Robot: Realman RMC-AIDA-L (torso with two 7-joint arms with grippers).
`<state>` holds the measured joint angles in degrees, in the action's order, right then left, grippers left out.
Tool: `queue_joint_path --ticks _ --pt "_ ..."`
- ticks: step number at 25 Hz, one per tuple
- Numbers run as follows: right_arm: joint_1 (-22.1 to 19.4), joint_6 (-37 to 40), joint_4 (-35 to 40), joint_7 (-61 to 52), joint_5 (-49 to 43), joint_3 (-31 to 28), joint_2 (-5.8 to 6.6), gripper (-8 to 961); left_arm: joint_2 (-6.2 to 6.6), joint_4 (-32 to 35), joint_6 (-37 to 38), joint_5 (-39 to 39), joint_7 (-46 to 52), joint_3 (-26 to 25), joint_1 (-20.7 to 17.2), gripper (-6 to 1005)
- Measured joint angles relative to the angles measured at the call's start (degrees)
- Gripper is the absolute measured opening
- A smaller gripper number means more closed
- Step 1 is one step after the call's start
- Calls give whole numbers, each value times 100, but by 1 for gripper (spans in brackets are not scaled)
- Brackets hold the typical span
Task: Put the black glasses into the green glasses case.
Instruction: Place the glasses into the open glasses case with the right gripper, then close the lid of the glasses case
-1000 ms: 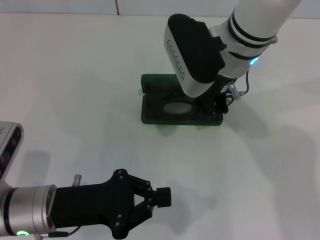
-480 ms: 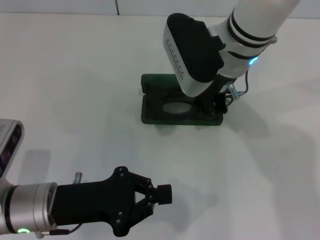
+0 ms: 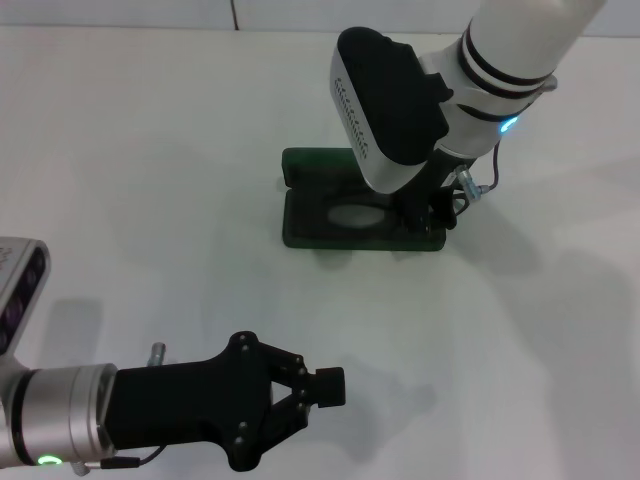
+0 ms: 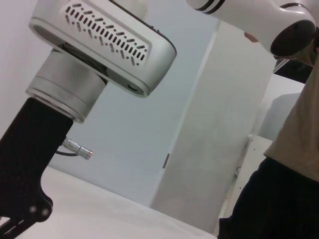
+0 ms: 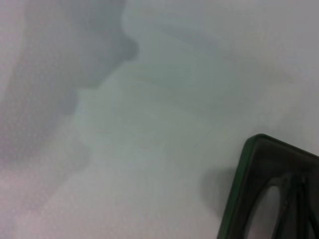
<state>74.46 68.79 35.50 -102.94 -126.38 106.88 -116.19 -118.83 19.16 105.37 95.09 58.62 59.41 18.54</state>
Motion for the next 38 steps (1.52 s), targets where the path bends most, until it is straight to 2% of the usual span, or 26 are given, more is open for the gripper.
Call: queue_joint_path --ticks 7,12,21,27,29,38 --pt "-17 -118 0 -76 -1 70 0 146 0 0 -15 0 -18 0 -1 29" --pt "-19 -176 2 -88 -16 70 0 225 0 0 -19 1 -43 -2 -16 30" --pt "-107 -192 329 -400 -320 136 0 224 6 0 -19 0 -44 -9 -17 30" --pt "-718 -42 1364 -694 -812 74 0 223 24 0 -8 -16 -43 -13 -13 30" --pt "-788 3 1484 -710 -837 31 0 223 27 0 -3 -25 -39 -44 -14 30" --pt "-1775 360 2969 -1111 -1209 -444 0 222 50 10 30 -40 19 -226 -13 30"
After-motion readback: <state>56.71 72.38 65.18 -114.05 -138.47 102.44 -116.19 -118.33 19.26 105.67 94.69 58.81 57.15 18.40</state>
